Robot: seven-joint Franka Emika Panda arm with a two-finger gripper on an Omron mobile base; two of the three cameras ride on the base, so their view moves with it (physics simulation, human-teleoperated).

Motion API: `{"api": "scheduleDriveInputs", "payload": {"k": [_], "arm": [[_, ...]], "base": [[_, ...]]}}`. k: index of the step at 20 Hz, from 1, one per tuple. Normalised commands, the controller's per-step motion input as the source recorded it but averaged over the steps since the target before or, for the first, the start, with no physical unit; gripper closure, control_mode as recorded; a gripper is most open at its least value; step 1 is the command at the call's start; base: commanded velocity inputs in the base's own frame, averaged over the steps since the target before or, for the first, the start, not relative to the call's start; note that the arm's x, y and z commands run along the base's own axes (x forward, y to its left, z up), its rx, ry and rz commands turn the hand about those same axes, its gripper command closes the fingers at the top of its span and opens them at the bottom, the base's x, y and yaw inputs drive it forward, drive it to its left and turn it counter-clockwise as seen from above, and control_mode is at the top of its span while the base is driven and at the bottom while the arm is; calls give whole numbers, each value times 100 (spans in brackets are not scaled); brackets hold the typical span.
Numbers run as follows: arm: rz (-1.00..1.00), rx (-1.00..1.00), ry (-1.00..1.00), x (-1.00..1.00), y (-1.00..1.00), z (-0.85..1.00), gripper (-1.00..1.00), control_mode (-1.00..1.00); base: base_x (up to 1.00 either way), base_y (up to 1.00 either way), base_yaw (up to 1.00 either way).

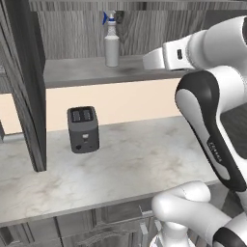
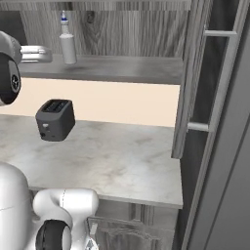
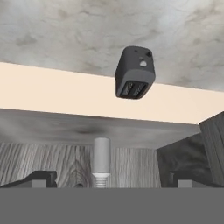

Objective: Move the cutting board and knife to the sink. Then move spray from the cabinet to the counter.

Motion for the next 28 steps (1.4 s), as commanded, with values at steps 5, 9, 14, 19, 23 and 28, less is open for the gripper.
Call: {"api": "scheduleDriveInputs", "payload": {"k": [5, 9, 14, 19, 23, 28], "arm": [[0, 0, 0, 28, 6, 0, -100, -100], [0, 0, 0, 38, 3, 0, -100, -100], [0, 0, 0, 34, 1, -1, -100, -100], [0, 0, 0, 30, 6, -6, -100, -100], [0, 0, 0, 22, 10, -14, -100, -100], [0, 0, 0, 26, 11, -4, -100, -100]], "base": [[0, 0, 0], [0, 0, 0], [0, 0, 0], [0, 0, 0], [0, 0, 0], [0, 0, 0]]}}
